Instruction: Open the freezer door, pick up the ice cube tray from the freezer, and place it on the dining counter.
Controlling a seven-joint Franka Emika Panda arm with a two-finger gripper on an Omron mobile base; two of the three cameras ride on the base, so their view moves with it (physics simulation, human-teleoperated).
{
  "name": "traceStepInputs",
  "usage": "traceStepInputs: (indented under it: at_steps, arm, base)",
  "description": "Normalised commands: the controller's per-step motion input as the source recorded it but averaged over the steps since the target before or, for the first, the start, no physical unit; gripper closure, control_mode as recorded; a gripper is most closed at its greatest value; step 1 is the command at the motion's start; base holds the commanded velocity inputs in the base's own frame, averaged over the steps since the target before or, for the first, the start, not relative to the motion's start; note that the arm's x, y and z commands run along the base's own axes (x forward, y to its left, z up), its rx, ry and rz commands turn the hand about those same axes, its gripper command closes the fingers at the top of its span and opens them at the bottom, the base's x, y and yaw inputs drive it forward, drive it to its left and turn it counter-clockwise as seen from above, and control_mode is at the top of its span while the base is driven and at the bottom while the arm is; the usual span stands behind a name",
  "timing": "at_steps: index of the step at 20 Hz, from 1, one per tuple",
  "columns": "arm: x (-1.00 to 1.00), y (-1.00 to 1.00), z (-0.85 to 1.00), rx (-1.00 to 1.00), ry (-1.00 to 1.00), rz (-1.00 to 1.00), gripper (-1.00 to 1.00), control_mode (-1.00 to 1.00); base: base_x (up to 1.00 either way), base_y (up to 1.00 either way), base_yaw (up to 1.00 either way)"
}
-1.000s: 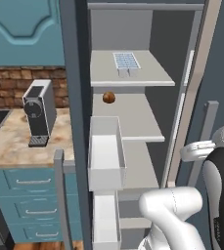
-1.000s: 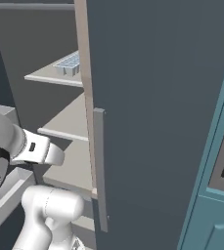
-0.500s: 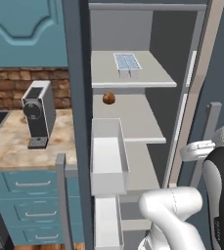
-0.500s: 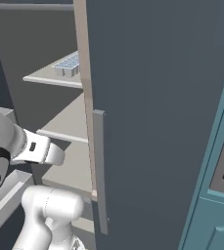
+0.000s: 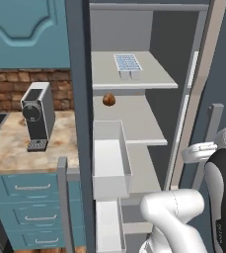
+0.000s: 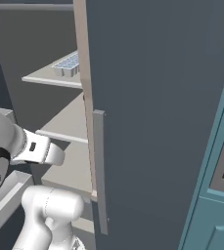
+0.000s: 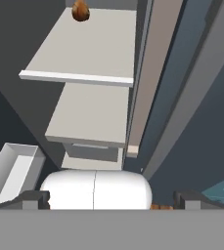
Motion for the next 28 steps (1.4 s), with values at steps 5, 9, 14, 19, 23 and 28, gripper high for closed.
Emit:
traceStepInputs:
  at_steps: [5,9,14,19,23,28]
  arm:
    - [0.0,0.0,0.0,0.0,0.0,0.0,-1.0,1.0]
    - [0.0,0.0,0.0,0.0,0.0,0.0,-1.0,1.0]
    - [0.0,0.0,0.0,0.0,0.0,0.0,-1.0,-1.0]
    - [0.0,0.0,0.02,-0.01,0.0,0.01,-1.0,-1.0]
    - [0.0,0.14,0.29,-0.09,-0.05,0.05,-1.0,-1.0]
    - [-0.06,0.21,0.48,-0.13,-0.04,0.07,-1.0,-1.0]
  base:
    - [0.48,0.26,0.0]
    - [0.2,0.13,0.02]
    - [0.0,0.0,0.0]
    - [0.0,0.0,0.0]
    - [0.0,0.0,0.0]
    - [0.0,0.0,0.0]
